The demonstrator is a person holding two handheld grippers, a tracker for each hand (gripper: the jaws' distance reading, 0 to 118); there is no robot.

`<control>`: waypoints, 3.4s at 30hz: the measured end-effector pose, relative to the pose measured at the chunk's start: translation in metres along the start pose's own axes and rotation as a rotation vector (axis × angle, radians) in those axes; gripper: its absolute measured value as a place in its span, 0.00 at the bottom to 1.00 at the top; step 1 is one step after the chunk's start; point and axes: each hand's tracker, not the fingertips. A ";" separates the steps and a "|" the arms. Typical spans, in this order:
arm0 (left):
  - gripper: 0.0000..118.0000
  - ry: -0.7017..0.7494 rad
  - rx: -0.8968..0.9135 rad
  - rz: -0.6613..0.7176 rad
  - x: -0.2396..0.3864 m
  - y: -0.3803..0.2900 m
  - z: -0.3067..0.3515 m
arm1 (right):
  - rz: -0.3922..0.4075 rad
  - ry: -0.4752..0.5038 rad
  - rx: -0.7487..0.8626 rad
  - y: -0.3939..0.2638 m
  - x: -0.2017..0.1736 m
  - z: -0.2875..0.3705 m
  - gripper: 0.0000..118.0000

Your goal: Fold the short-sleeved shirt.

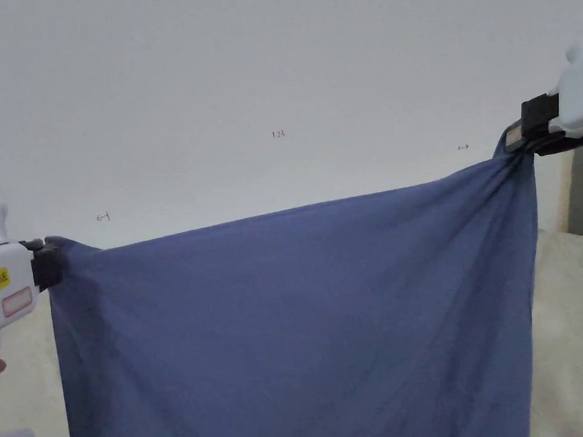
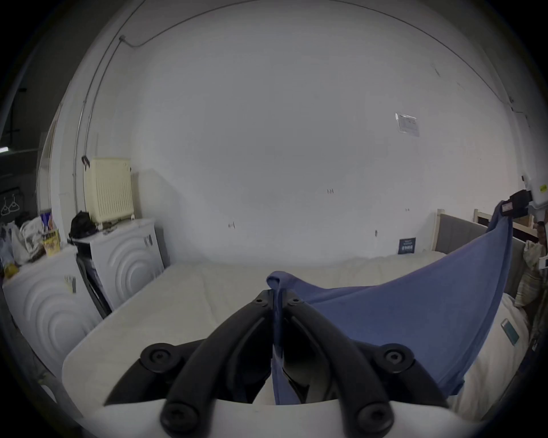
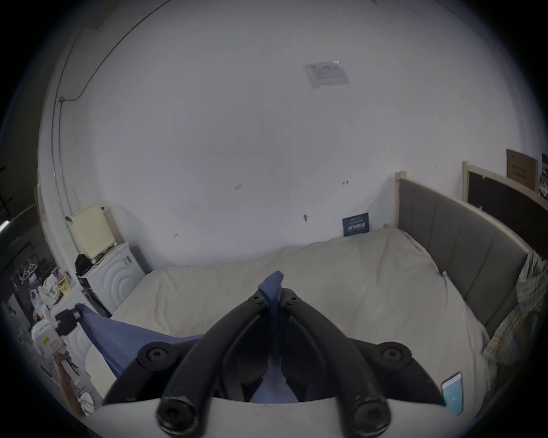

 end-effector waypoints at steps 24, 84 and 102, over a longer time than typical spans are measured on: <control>0.04 0.033 0.218 -0.098 -0.011 0.204 -0.136 | -0.015 0.004 0.204 0.193 -0.056 -0.063 0.04; 0.03 -0.014 -0.525 0.151 -0.053 -0.342 0.200 | -0.214 -0.052 -0.360 -0.429 0.075 0.147 0.04; 0.71 -0.054 -0.377 0.243 -0.029 -0.307 0.265 | 0.056 0.082 -0.091 -0.429 -0.002 0.214 0.55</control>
